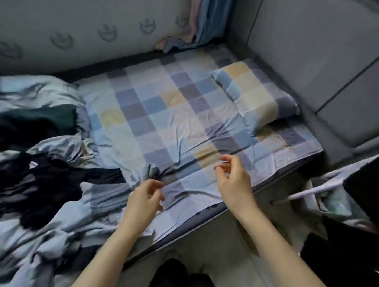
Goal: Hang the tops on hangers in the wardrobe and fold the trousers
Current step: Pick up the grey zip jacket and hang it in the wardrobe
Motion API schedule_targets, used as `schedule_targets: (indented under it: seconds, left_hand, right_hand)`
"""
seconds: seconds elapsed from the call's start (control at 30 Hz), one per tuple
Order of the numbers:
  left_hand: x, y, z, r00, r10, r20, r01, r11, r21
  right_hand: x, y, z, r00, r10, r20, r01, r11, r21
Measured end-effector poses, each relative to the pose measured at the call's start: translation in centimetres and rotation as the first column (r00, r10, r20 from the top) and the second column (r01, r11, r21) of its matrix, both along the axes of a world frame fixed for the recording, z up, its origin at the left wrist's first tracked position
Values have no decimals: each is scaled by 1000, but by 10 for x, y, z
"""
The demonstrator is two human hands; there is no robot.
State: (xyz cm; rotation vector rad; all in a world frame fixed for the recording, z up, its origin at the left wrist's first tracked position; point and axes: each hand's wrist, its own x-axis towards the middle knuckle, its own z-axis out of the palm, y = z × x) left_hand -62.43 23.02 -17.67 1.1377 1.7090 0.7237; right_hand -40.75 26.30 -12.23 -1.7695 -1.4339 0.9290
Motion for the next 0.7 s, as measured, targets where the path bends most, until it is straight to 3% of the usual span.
schedule_targets:
  seconds: [0.2,0.37,0.5,0.57,0.63,0.7]
  left_hand:
    - [-61,-10,-77,965,248,-83,-260,941,-215]
    - [-98,-11,-148,926,287,-246,-357,878,-319]
    - [-139,-14,-211,908,202,-366,-353,841,-411]
    - [-163,-16,-239,888,63,-455,-305,823,-480]
    - [-188,-18,-264,824,-101,-558,-271,794,-544]
    - [-210,-15,-281,752,-161,-639,-287,793,-538]
  right_hand:
    - [-70,52,-92,972,234,18,-221,939,-263]
    - [-120,88,-181,907,418,49,-371,848,-378]
    - [-173,107,-253,798,600,64,-523,741,-423]
    - [-199,112,-283,722,689,68,-594,667,-449]
    - [-225,112,-314,633,770,86,-658,593,-464]
    - [-246,111,-338,538,835,114,-708,521,-477]
